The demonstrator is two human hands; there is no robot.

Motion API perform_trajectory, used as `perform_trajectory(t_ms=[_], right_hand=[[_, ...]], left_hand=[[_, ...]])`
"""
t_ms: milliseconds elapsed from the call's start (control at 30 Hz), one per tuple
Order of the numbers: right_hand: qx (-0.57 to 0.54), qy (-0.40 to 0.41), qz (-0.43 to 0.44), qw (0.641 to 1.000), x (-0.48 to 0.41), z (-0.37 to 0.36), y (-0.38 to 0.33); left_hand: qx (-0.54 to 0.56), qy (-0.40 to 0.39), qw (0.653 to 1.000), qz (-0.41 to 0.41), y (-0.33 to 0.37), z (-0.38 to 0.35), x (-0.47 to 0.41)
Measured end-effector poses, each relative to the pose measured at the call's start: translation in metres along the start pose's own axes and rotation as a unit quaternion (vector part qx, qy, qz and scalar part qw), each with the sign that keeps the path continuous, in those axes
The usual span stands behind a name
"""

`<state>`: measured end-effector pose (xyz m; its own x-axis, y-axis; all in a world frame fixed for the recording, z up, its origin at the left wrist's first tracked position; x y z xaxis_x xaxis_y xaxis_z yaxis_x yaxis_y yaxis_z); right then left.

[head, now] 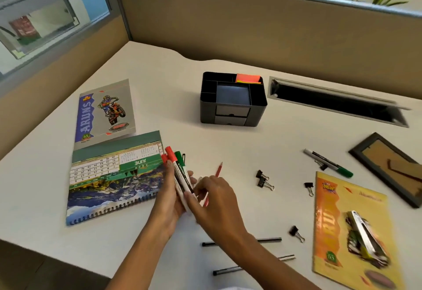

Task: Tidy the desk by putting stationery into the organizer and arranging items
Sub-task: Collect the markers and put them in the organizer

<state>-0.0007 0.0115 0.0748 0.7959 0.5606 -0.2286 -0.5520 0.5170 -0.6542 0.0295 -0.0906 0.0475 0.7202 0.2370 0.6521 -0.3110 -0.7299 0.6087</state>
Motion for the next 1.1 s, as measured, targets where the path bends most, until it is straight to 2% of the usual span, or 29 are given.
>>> perform_trajectory(t_ms=[233, 467, 667, 867, 1100], right_hand=[[-0.010, 0.044, -0.022, 0.999, 0.023, 0.023, 0.019], [0.033, 0.179, -0.104, 0.978, 0.032, 0.086, 0.088], [0.104, 0.243, -0.183, 0.947, 0.038, 0.149, 0.177], [0.168, 0.237, -0.283, 0.914, 0.034, 0.192, 0.259], [0.270, 0.166, -0.318, 0.893, 0.023, 0.208, 0.296]], left_hand=[[-0.139, -0.014, 0.990, 0.000, -0.025, -0.014, 0.002], [-0.167, -0.004, 0.986, 0.000, -0.038, -0.030, 0.003], [-0.185, -0.031, 0.982, -0.006, -0.048, -0.060, 0.010], [-0.214, -0.055, 0.975, 0.000, -0.057, -0.082, 0.005], [-0.233, -0.059, 0.971, -0.012, -0.057, -0.100, -0.008]])
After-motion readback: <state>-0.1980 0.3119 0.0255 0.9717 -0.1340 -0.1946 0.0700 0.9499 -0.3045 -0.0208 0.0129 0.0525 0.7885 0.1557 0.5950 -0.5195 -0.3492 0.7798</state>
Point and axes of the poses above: each hand's wrist, its own x-axis away from the middle knuckle, its own z-axis out of the back of the hand, y = z × x, the point moved 5 cm from there along -x, towards the middle knuckle, and after that the axes turned 6 degrees about z, right-handed, at the moved point
